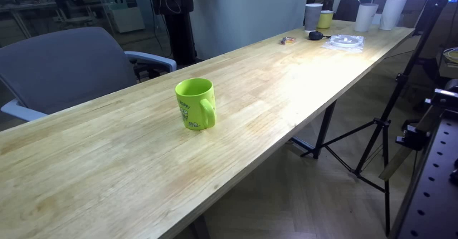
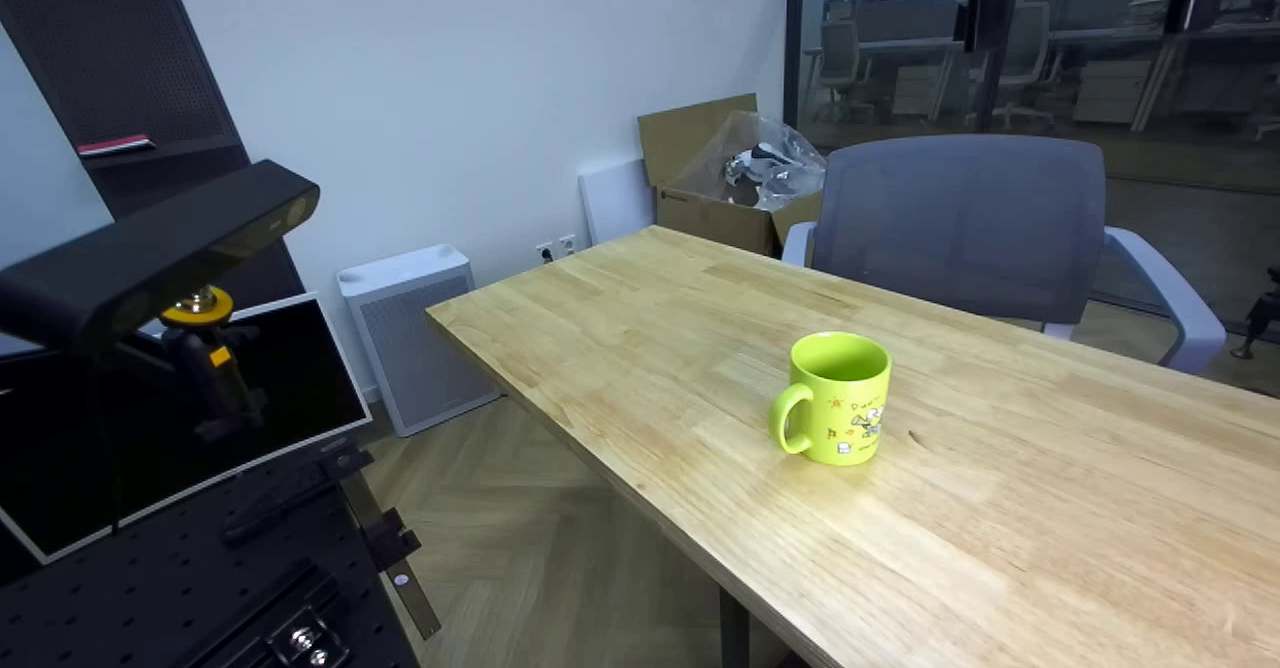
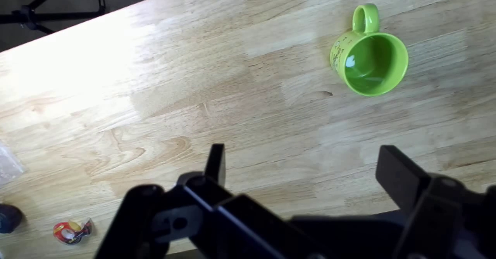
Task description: Move the green cup to the right
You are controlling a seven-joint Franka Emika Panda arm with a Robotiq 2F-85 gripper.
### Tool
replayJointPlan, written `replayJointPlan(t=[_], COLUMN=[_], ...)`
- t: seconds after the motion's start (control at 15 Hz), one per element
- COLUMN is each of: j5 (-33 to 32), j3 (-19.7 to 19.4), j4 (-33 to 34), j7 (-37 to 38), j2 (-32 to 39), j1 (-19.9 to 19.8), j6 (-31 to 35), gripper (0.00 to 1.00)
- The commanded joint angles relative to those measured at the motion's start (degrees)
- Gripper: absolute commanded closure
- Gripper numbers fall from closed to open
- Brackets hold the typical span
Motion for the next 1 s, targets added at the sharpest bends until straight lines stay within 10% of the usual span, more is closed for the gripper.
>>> replayJointPlan(t=[0.0,0.93], j5=[0.0,6.7], j3=[-0.7,-0.2], j4=[0.1,1.3], j7=[0.0,-1.9], j2=[0.0,6.9], j1=[0.7,2.4], j6=[-0.2,8.2], gripper=[0.0,0.0])
